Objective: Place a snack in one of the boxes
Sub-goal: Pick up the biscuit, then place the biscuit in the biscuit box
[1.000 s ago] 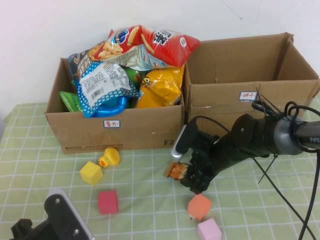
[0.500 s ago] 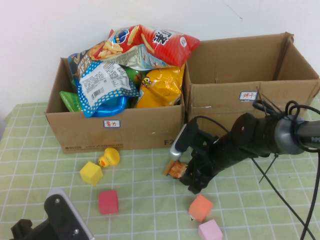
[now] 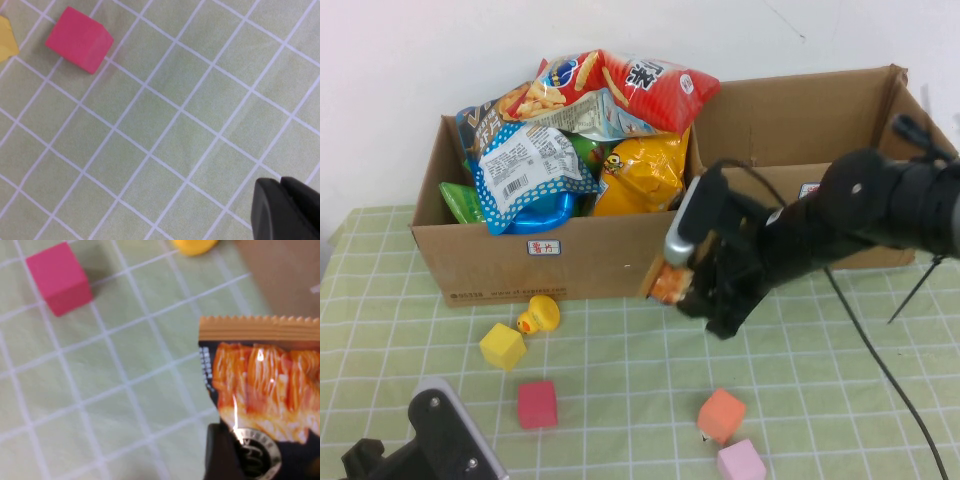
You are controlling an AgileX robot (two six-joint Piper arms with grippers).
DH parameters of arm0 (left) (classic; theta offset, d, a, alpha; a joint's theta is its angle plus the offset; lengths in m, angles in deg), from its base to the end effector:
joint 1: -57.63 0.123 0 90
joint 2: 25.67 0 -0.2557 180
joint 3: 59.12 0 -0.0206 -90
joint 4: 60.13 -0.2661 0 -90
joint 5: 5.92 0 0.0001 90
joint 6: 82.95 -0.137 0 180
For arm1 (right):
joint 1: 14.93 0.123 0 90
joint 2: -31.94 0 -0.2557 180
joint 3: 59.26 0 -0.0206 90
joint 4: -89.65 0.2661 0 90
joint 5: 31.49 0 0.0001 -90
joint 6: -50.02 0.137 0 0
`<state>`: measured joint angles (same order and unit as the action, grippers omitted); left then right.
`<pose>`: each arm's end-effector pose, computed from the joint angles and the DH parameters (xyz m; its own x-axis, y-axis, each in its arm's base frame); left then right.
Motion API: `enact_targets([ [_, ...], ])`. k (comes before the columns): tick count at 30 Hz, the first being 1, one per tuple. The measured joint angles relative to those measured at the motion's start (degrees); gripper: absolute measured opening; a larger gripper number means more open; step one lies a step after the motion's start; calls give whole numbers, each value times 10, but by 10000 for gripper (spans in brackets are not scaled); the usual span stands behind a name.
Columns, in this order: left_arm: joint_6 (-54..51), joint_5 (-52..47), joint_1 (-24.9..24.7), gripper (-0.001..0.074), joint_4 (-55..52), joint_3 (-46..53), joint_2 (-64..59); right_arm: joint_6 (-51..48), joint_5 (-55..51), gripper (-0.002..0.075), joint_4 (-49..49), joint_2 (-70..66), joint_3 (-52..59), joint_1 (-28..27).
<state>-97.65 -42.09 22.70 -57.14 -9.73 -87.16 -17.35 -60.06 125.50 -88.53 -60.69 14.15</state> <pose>0.1684 -0.1228 0.1572 -0.5472 0.6416 -0.5375 0.7190 0.6891 0.0906 0.3760 0.2531 0.1274 -0.2187 -0.7512 -0.6228 -0.9027 0.3981 -0.1632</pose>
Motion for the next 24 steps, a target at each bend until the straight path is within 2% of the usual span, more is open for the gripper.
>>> enact_targets([
  [6,0,-7,0,-1,0,0,0,0,83,386,-65,76,0,0],
  [10,0,-9,0,-1,0,0,0,0,215,386,-68,112,0,0],
  [18,0,-13,0,-1,0,0,0,12,537,386,-20,70,0,-4],
  [24,-2,-13,0,-1,1,0,0,70,584,386,107,-5,-27,-21],
])
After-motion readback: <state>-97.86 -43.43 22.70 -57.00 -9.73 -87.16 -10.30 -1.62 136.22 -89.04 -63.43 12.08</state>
